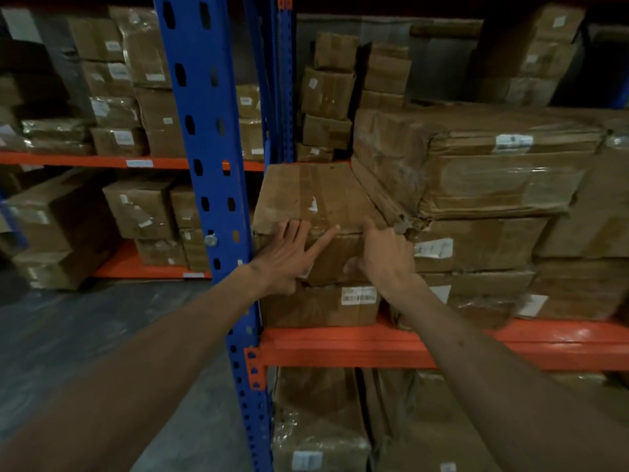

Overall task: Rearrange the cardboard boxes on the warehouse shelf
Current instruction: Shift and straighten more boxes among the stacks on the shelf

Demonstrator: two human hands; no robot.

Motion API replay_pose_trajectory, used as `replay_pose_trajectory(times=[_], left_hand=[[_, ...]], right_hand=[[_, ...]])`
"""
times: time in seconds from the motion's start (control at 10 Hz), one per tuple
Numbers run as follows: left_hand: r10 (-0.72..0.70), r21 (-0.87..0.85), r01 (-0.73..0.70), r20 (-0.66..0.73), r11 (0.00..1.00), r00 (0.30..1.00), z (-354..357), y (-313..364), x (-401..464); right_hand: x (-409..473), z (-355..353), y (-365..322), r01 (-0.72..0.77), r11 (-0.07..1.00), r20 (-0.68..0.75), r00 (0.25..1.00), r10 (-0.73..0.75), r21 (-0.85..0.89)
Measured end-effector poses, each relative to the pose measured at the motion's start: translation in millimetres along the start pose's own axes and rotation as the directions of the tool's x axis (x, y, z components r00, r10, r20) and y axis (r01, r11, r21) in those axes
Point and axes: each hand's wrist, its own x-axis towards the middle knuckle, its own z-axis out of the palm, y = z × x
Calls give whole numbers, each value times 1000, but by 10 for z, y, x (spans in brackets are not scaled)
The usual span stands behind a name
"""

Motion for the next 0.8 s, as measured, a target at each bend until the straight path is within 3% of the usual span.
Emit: replay_pose_trajectory(times=[0.3,0.6,0.7,0.8], left_hand=[[-4,-10,4,-7,1000,1000,84,-27,11],[-37,-1,37,-15,999,999,50,22,-95],[-37,-90,32,-49,995,998,1,63,-149],[-106,-248,47,-228,968,968,94,238,-543]], right_hand=[[-19,48,1,-18,1000,-41,999,17,-2],[-196,-21,121,-6,998,76,997,1,64],[-427,10,225,27,977,122,991,-54,209],[-1194,251,473,32,948,101,993,-67,317]])
